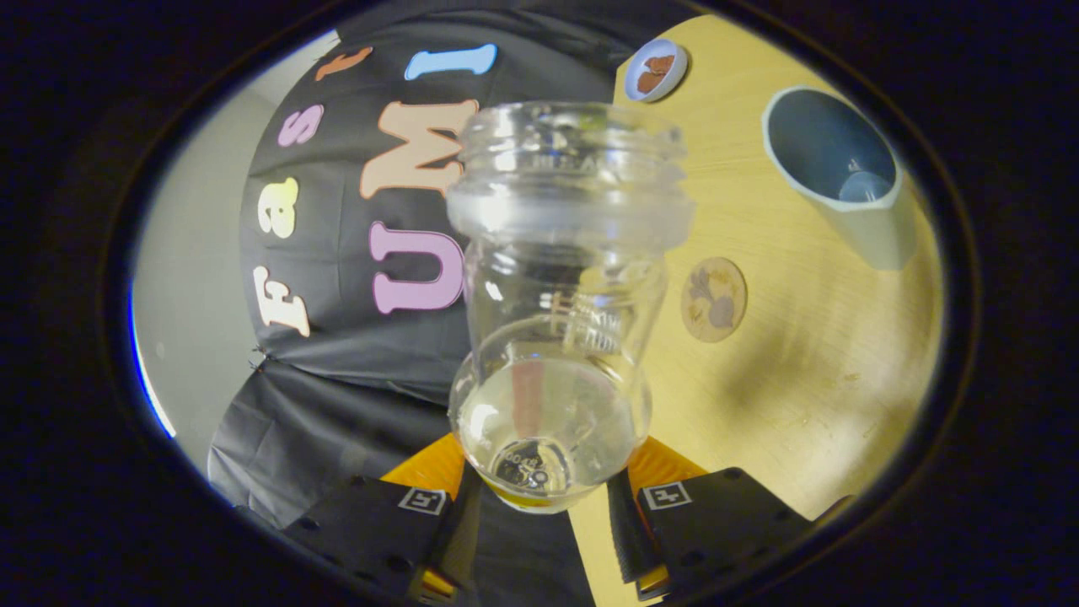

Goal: Take the bottle from table, then pour the juice into the cup, finally place the bottle on the coaster

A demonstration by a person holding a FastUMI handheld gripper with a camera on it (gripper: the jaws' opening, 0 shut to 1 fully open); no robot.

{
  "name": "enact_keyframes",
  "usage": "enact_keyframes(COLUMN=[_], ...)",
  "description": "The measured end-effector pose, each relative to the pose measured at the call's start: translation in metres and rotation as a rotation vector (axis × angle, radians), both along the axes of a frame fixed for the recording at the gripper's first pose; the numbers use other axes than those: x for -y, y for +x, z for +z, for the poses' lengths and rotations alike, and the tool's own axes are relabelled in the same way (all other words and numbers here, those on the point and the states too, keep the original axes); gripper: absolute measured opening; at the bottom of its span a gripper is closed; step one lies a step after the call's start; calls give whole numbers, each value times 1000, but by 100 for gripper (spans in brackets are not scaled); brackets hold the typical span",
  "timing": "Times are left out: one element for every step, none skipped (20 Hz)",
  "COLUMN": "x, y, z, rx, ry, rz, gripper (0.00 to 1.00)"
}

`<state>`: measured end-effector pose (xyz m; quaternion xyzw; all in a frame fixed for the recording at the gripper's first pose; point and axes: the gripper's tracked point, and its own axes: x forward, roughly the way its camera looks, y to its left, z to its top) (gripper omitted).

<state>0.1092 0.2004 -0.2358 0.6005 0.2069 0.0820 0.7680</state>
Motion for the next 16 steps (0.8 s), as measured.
enact_keyframes(x=[2,4,7,10,13,15,17,20,21,22,23,23,22,22,22,22], y=[3,4,7,9,12,13,14,14,15,15,15,15,16,16,17,17], z=[2,4,6,4,5,4,4,4,4,3,3,6,6,7,7,7], rx=[6,9,9,8,7,6,4,3,-1,-4,-5,-6,-8,-9,-13,-16], ry=[21,40,53,63,75,90,103,113,121,130,144,158,171,178,183,186], rz=[-8,-17,-27,-37,-47,-58,-69,-80,-87,-93,-99,-102,-105,-108,-110,-112], gripper=[69,69,69,69,69,69,69,69,69,69,69,69,69,69,69,69])
